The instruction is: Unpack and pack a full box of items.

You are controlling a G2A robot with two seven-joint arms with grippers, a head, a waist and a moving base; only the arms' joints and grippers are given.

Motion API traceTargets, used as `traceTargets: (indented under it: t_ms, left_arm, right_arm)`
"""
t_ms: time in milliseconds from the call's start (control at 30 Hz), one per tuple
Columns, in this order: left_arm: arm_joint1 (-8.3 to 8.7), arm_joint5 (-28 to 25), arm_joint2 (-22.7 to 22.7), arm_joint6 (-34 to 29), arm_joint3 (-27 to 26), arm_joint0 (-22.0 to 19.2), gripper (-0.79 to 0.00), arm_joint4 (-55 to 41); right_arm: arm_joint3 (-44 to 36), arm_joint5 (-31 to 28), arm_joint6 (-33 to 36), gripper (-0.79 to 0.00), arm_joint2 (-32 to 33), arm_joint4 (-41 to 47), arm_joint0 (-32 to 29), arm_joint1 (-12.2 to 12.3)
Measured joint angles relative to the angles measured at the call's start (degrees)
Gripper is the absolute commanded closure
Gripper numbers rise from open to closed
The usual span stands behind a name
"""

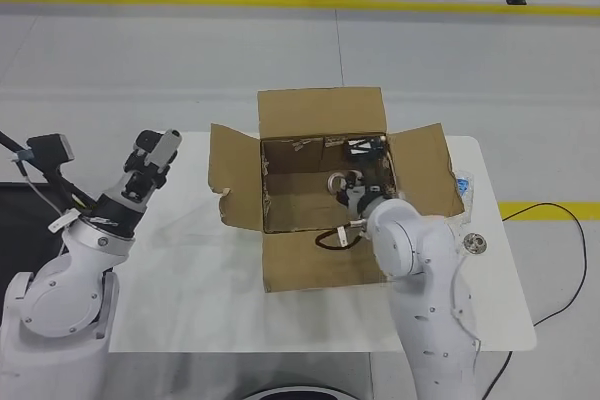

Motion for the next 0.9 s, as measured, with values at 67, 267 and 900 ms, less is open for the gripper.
traceTargets:
  t_ms: [67,267,900]
  left_arm:
    - [0.21,-2.3,-0.7,-1.8,-0.1,0.5,-0.785,-0.2]
    - [1.33,-15.1,-4.0,-14.1,0.1,4.5,-0.785,-4.0]
    - [3.06,-30.7,1.1,-25.3,8.9,7.8,-0.785,-5.5]
  right_arm:
    - [-1.7,1.0,-0.7,0.0,0.7,0.1,-1.3,0.1]
    - [-2.0,1.9,-0.7,0.0,0.9,-0.3,-1.6,0.2]
    - [-5.0,-3.6,-4.4,0.0,4.7,7.7,-5.5,1.2]
